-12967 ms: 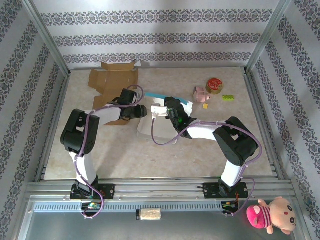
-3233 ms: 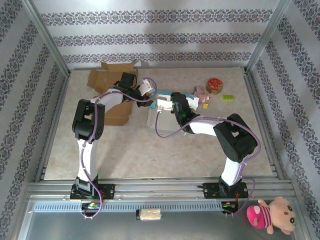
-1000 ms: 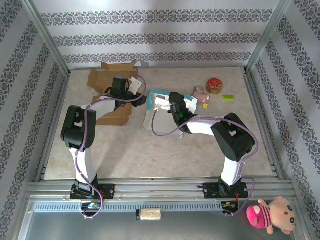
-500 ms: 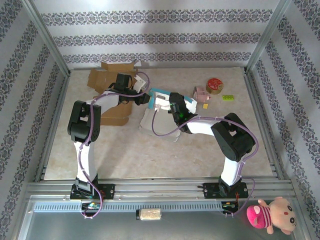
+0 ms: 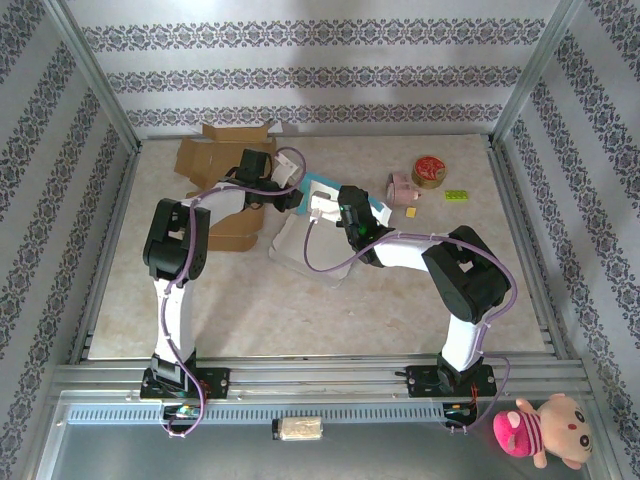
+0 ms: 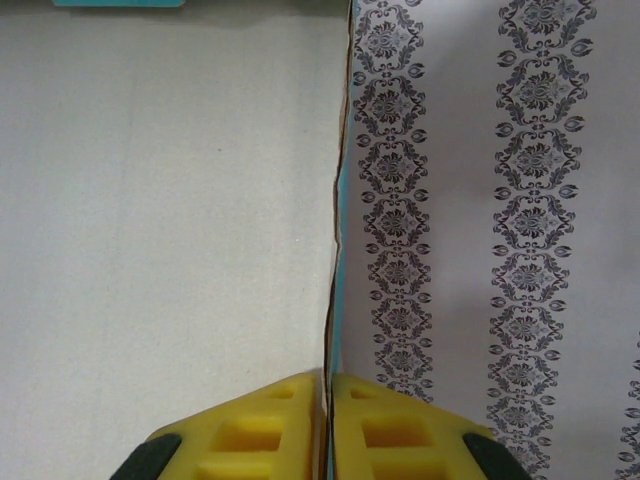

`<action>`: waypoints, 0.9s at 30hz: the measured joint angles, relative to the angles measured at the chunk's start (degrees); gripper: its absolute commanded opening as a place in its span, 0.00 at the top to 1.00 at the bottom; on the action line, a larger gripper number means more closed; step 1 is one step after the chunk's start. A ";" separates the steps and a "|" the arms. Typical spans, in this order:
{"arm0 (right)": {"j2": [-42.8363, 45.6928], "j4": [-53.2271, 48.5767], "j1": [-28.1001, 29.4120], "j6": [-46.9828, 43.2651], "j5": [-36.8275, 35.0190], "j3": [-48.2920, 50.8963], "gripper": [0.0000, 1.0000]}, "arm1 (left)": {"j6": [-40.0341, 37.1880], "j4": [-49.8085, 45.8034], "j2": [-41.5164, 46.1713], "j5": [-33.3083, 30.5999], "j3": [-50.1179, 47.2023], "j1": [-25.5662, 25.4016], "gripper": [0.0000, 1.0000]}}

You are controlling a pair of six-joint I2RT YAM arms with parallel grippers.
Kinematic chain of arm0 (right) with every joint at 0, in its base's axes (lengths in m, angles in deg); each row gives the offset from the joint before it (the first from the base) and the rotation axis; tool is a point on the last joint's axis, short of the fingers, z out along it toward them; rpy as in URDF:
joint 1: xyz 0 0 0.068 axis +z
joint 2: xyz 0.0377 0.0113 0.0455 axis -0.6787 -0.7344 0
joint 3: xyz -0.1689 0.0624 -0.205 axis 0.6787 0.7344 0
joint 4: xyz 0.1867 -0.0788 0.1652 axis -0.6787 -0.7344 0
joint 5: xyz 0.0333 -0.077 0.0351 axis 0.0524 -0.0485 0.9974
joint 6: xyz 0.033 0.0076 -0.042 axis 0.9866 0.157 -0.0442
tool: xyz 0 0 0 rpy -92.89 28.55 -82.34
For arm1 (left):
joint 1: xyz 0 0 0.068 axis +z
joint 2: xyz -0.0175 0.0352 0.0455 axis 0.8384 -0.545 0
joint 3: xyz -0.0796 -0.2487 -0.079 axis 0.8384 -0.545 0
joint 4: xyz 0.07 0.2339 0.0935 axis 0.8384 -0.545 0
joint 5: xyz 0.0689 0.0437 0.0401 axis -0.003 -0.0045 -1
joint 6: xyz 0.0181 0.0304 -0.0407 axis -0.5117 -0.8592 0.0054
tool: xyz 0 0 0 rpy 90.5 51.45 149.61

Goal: Fold the paper box

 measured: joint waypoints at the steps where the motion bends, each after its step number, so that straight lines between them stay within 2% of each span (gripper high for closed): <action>1: 0.00 -0.13 -0.02 0.02 0.00 0.00 0.87 | -0.17 0.04 -0.02 -0.46 0.13 0.02 0.94; 3: 0.00 -0.28 0.00 0.02 0.00 0.00 0.87 | -0.20 0.11 -0.02 -1.27 0.26 0.04 0.98; 5: 0.00 -0.33 0.00 0.02 0.00 0.00 0.87 | -0.13 0.22 -0.02 -1.79 0.26 -0.04 0.98; 7: 0.00 -0.37 0.00 0.02 0.00 0.00 0.87 | -0.02 0.52 -0.02 -2.71 0.26 -0.28 0.87; 10: 0.00 -0.61 0.00 0.02 0.02 0.02 0.87 | 0.83 1.22 -0.11 -4.55 0.26 -0.87 0.84; 12: 0.00 -0.66 0.00 0.02 0.02 0.02 0.87 | 1.38 1.51 -0.26 -5.70 0.26 -1.16 0.88; 15: 0.00 -0.66 0.00 0.02 0.02 0.02 0.87 | 2.29 2.38 -0.44 -7.04 0.26 -1.42 1.00; 20: 0.00 -0.66 0.02 0.07 0.07 0.02 0.87 | 2.58 2.71 -0.44 -8.70 0.26 -1.88 1.00; 27: 0.00 -0.66 0.52 1.55 -0.26 0.02 0.87 | 1.49 4.28 -0.44 -15.82 0.31 -4.17 1.00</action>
